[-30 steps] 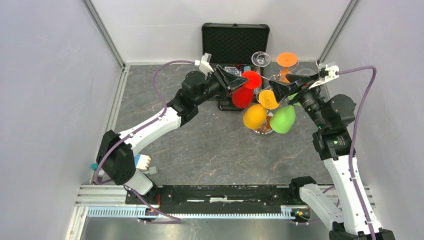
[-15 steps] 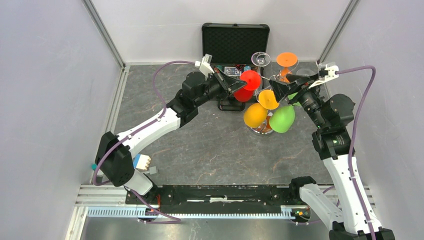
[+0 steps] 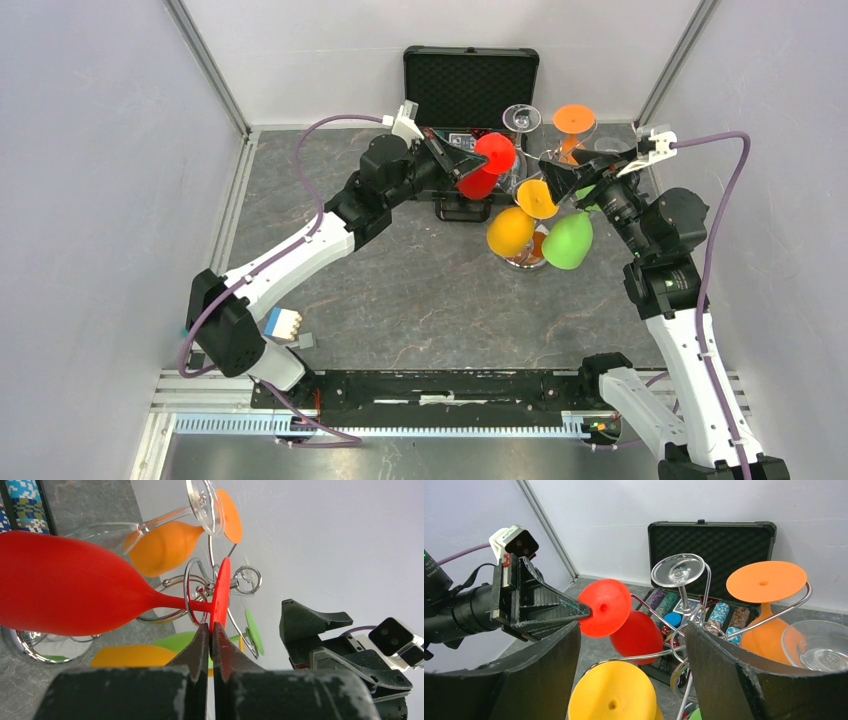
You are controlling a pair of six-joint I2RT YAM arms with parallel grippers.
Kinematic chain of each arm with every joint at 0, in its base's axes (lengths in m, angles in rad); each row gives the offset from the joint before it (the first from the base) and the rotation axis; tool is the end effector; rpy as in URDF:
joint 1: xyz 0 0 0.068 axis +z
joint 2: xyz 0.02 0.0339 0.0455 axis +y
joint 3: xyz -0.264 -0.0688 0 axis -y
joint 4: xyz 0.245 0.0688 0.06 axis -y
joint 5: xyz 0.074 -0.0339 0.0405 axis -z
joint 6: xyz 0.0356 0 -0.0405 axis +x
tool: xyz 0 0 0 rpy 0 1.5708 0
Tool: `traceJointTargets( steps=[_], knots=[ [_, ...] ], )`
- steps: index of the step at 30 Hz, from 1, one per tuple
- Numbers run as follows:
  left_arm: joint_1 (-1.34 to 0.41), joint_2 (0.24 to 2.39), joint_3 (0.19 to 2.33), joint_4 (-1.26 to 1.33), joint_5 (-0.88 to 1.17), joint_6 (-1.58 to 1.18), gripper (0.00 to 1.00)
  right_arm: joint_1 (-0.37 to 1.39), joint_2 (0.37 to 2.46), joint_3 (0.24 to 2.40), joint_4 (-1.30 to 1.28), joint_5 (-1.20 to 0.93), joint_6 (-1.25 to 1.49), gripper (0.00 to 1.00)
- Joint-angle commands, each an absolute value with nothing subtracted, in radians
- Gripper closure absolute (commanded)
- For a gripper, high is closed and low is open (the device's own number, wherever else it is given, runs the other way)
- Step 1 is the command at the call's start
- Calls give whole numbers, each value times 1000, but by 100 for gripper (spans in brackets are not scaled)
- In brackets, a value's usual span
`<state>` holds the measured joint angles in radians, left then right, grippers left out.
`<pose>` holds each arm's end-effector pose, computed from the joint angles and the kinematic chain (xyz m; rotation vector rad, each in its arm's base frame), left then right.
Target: Take the wine glass off the wine glass rack
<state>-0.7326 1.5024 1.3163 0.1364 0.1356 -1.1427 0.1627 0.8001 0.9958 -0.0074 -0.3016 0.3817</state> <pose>0.2666 -0.2463 0.3851 -0.2606 1.8423 -1.4989 0.1669 0.0381 0.4296 -0.1025 1.4194 0.6596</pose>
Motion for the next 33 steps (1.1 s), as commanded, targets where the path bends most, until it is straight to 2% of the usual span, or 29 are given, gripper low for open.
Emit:
traceJointTargets(
  steps=[1,5,9,21,28,33],
  knots=[
    [-731,1471,1386,133,77,-1093,98,161,793,988,29,-280,390,19],
    [-732,1484,1422,128,40,-1064,98,160,791,988,28,-278,390,19],
    [-732,1535,1498,88,92,-1038,98,161,790,987,25,-275,390,19],
    [-732,1606,1549,87,224,-1064,98,161,790,983,24,-270,384,19],
    [-732,1601,1531,126,347,-1102,98,161,791,982,24,-275,381,19],
    [-732,1545,1467,130,361,-1108,98,160,794,983,25,-282,383,16]
  ],
)
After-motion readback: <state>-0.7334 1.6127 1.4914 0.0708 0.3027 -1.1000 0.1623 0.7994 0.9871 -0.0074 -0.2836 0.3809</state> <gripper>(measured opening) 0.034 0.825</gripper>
